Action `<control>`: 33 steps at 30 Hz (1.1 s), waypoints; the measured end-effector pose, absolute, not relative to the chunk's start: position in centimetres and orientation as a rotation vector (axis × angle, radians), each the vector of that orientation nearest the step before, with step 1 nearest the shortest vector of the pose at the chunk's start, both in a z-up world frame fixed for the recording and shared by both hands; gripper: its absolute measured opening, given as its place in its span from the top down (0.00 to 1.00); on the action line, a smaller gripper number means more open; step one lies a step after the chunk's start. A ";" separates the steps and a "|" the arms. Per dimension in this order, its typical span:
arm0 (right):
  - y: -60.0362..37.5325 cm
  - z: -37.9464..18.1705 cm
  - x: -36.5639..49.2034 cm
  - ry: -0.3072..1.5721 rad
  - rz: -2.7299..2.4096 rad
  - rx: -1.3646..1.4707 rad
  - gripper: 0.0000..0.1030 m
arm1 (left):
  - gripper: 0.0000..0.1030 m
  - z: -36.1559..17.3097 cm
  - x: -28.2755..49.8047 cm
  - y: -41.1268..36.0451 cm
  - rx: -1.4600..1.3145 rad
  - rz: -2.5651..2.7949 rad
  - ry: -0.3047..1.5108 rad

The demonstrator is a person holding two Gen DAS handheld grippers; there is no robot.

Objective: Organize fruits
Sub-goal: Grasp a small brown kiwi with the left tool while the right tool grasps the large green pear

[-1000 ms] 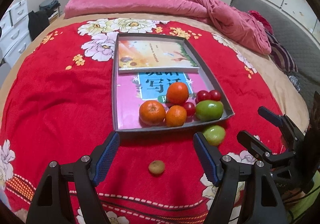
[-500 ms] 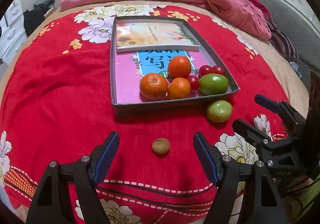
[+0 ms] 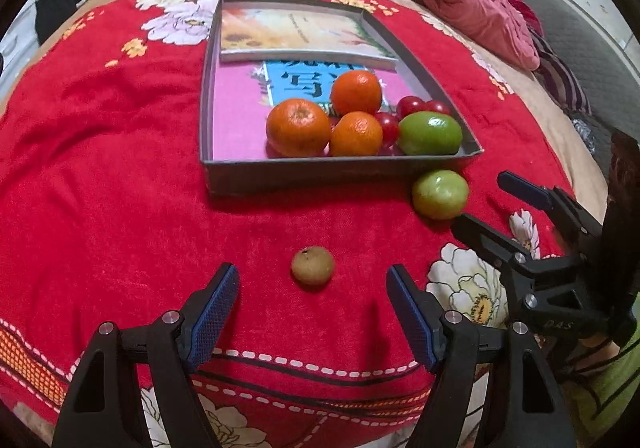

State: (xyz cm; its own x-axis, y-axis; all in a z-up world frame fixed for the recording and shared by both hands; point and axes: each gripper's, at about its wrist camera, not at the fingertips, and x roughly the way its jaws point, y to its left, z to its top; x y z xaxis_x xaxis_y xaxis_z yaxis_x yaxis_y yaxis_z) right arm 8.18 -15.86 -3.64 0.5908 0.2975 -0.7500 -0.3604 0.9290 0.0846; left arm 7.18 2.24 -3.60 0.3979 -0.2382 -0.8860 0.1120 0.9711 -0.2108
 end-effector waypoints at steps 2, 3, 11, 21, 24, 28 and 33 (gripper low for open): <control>-15.8 -4.2 8.6 0.870 0.373 -0.078 0.04 | 0.25 -3.7 7.2 2.3 -0.131 -0.222 1.145; -15.8 -4.4 8.8 0.876 0.371 -0.070 0.04 | 0.25 -3.7 7.3 2.4 -0.134 -0.225 1.144; -15.7 -6.0 10.1 0.922 0.384 -0.029 0.16 | 0.37 -4.0 7.5 2.4 -0.137 -0.234 1.145; -14.5 -7.0 10.4 0.915 0.411 -0.087 0.36 | 0.54 -4.4 7.8 1.8 -0.125 -0.249 1.149; -14.6 -6.9 10.4 0.915 0.421 -0.081 0.48 | 0.59 -4.6 7.9 1.7 -0.121 -0.248 1.152; -13.8 -6.7 9.9 0.895 0.448 -0.130 0.51 | 0.65 -4.9 7.9 1.6 -0.115 -0.250 1.155; -13.9 -6.4 9.5 0.900 0.477 -0.097 0.52 | 0.73 -5.1 8.0 1.3 -0.105 -0.253 1.157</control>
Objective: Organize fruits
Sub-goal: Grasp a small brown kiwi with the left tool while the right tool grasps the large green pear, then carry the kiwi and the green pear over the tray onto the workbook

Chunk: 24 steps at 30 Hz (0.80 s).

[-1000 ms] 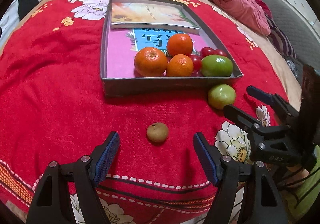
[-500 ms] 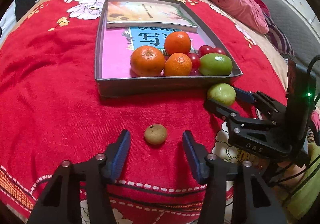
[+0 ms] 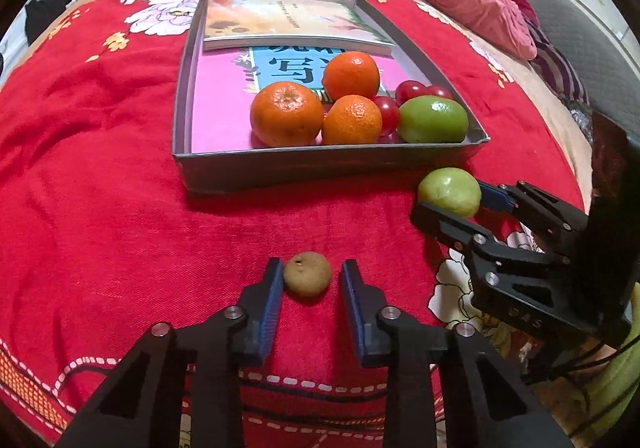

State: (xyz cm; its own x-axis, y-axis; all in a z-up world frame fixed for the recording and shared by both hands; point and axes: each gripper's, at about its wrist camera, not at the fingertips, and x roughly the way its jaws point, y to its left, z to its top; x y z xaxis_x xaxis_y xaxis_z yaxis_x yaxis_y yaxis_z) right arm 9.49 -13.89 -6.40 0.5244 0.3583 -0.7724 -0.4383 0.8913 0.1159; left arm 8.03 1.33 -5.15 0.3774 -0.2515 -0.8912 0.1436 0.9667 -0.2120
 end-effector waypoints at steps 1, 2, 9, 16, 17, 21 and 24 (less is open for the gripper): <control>-13.9 -6.3 9.3 0.902 0.484 -0.091 0.52 | 0.73 -5.2 8.1 1.3 -0.105 -0.255 1.157; -14.0 -6.2 9.1 0.903 0.489 -0.088 0.52 | 0.74 -5.2 8.1 1.2 -0.102 -0.256 1.158; -13.9 -5.4 8.2 0.884 0.523 -0.071 0.52 | 0.77 -5.1 8.1 1.1 -0.098 -0.259 1.157; -14.0 -4.0 7.7 0.842 0.539 -0.053 0.52 | 0.77 -3.7 7.9 0.9 -0.107 -0.267 1.133; -14.1 -3.7 7.6 0.834 0.540 -0.053 0.52 | 0.76 -3.3 7.9 0.9 -0.109 -0.270 1.125; -14.0 -2.6 7.2 0.795 0.549 -0.050 0.52 | 0.77 -1.9 7.8 1.2 -0.118 -0.269 1.095; -14.1 -1.9 7.1 0.772 0.556 -0.047 0.52 | 0.77 -1.0 7.8 1.6 -0.128 -0.262 1.073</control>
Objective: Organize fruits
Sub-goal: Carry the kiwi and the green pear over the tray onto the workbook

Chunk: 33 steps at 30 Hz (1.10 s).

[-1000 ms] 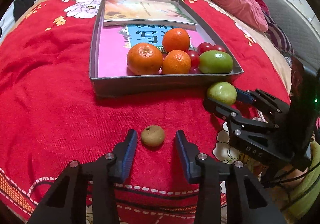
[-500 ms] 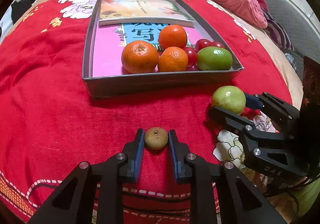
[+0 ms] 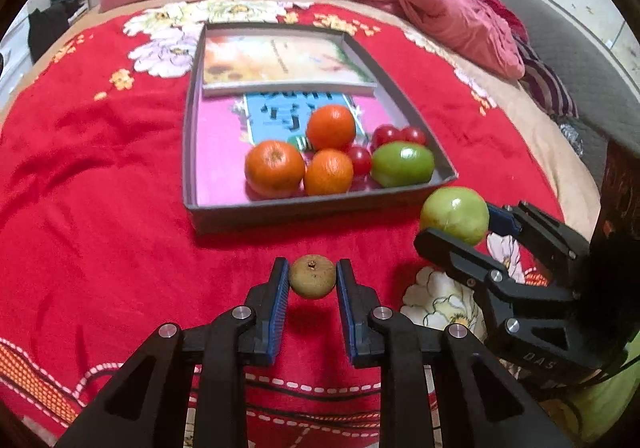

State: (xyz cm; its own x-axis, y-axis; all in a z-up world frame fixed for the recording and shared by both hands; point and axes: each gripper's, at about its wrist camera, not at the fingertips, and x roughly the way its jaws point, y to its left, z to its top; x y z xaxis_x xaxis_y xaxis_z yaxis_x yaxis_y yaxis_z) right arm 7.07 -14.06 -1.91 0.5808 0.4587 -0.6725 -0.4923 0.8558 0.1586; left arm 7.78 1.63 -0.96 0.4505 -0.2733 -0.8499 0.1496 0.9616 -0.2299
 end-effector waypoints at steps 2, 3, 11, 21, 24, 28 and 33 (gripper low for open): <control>-14.0 -1.6 7.0 0.759 0.559 -0.047 0.52 | 0.77 -0.4 7.8 2.1 -0.134 -0.251 1.057; -14.0 -1.4 7.1 0.754 0.560 -0.045 0.52 | 0.76 -0.2 7.8 2.3 -0.137 -0.246 1.052; -14.0 -0.8 7.4 0.726 0.556 -0.050 0.52 | 0.77 0.8 8.7 3.7 -0.158 -0.208 1.020; -13.9 -0.1 8.6 0.695 0.542 -0.056 0.52 | 0.76 1.1 11.2 4.2 -0.154 -0.159 0.996; -13.8 0.1 9.1 0.690 0.541 -0.053 0.52 | 0.76 0.8 11.8 4.1 -0.137 -0.140 0.994; -13.4 0.4 10.0 0.681 0.535 -0.060 0.52 | 0.76 0.1 12.5 4.1 -0.129 -0.123 1.000; -12.8 0.3 11.0 0.682 0.531 -0.065 0.52 | 0.76 -0.8 13.2 4.3 -0.131 -0.107 1.012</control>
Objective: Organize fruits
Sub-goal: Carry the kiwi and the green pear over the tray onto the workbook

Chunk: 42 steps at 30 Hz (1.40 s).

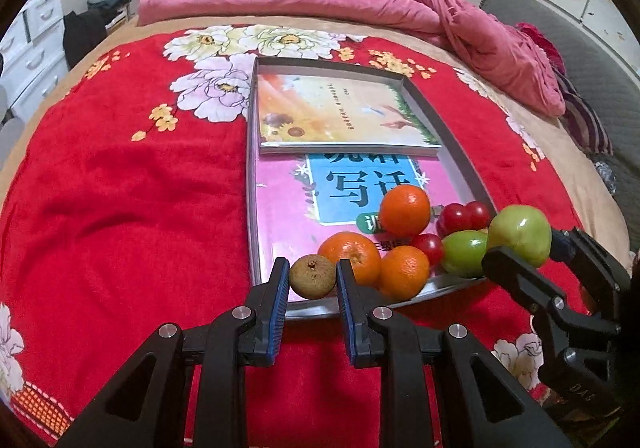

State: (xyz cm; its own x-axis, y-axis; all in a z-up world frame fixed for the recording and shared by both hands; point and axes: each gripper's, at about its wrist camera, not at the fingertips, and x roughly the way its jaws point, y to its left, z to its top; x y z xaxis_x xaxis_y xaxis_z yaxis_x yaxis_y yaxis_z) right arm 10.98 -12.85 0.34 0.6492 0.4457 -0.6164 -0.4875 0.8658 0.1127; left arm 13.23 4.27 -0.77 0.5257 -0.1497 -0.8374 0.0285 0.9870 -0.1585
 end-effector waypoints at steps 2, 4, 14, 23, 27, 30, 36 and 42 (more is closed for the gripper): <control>-12.7 0.3 11.4 0.686 0.525 -0.063 0.52 | 0.76 -1.0 13.3 4.3 -0.128 -0.103 1.014; -12.6 0.2 11.7 0.687 0.521 -0.056 0.52 | 0.76 -1.2 13.4 4.3 -0.129 -0.101 1.017; -12.4 -0.2 12.1 0.701 0.514 -0.047 0.52 | 0.76 -1.7 13.6 4.1 -0.120 -0.095 1.016; -13.3 -0.4 12.2 0.711 0.484 -0.032 0.52 | 0.77 -1.8 13.7 4.1 -0.121 -0.093 1.007; -13.4 -0.4 12.2 0.713 0.479 -0.035 0.52 | 0.77 -1.7 13.7 4.2 -0.119 -0.096 1.001; -13.0 -0.5 12.4 0.717 0.481 -0.043 0.52 | 0.77 -1.8 13.8 4.3 -0.121 -0.095 0.997; -11.3 -0.6 12.9 0.725 0.501 -0.051 0.52 | 0.77 -1.8 13.9 4.5 -0.127 -0.093 0.996; -9.6 -0.9 13.6 0.737 0.508 -0.053 0.52 | 0.77 -1.9 13.9 4.6 -0.128 -0.094 0.995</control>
State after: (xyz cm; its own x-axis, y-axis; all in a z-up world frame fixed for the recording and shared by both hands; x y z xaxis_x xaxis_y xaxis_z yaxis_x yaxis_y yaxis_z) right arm 13.65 -9.56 -0.93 0.6256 0.4246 -0.6544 -0.4612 0.8779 0.1287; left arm 13.87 4.64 -1.87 0.5416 -0.1374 -0.8293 0.0201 0.9884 -0.1506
